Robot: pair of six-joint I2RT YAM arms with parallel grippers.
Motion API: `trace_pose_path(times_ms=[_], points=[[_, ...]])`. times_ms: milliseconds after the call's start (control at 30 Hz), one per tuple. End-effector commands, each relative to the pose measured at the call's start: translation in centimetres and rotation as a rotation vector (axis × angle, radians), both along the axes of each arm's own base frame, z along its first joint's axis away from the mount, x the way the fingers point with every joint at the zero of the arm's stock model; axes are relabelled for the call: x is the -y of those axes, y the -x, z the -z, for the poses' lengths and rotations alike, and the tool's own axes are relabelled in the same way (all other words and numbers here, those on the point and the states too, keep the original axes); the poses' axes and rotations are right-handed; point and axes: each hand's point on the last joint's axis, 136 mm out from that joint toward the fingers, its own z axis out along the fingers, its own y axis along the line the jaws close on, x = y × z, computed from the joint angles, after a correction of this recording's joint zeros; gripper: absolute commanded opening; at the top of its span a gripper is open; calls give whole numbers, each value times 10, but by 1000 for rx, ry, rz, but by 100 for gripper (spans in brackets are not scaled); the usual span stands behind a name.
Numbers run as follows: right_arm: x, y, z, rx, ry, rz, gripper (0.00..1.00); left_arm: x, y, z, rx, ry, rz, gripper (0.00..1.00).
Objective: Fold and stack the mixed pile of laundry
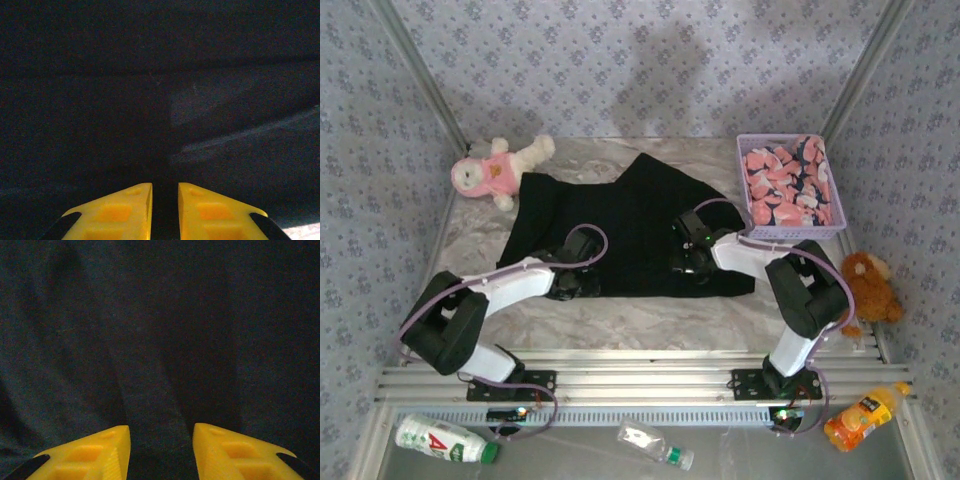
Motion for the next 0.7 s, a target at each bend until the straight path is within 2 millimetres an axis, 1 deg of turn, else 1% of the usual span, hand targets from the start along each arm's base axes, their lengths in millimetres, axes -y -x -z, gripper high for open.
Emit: trace_pose_path(times_ms=[0, 67, 133, 167, 267, 367, 467, 567, 667], points=[[21, 16, 25, -94, 75, 74, 38, 13, -6, -16, 70, 73, 17, 22], [22, 18, 28, -99, 78, 78, 37, 11, -13, -17, 102, 60, -1, 22], [24, 18, 29, -95, 82, 80, 35, -1, -24, -11, 144, -13, -35, 20], [24, 19, 30, -95, 86, 79, 34, -11, -31, -7, 152, -51, -70, 18], [27, 27, 33, -117, 91, 76, 33, -34, -47, 7, 131, -101, -137, 15], [32, 32, 33, -126, 92, 81, 33, -46, -58, 12, 135, -148, -136, 14], [35, 36, 34, -127, 94, 84, 33, -59, -75, 5, 171, -193, -158, 14], [37, 38, 37, -129, 101, 84, 32, -73, -99, -15, 248, -220, -223, 15], [43, 48, 45, -166, 130, 76, 32, -79, -119, -35, 324, -255, -248, 16]])
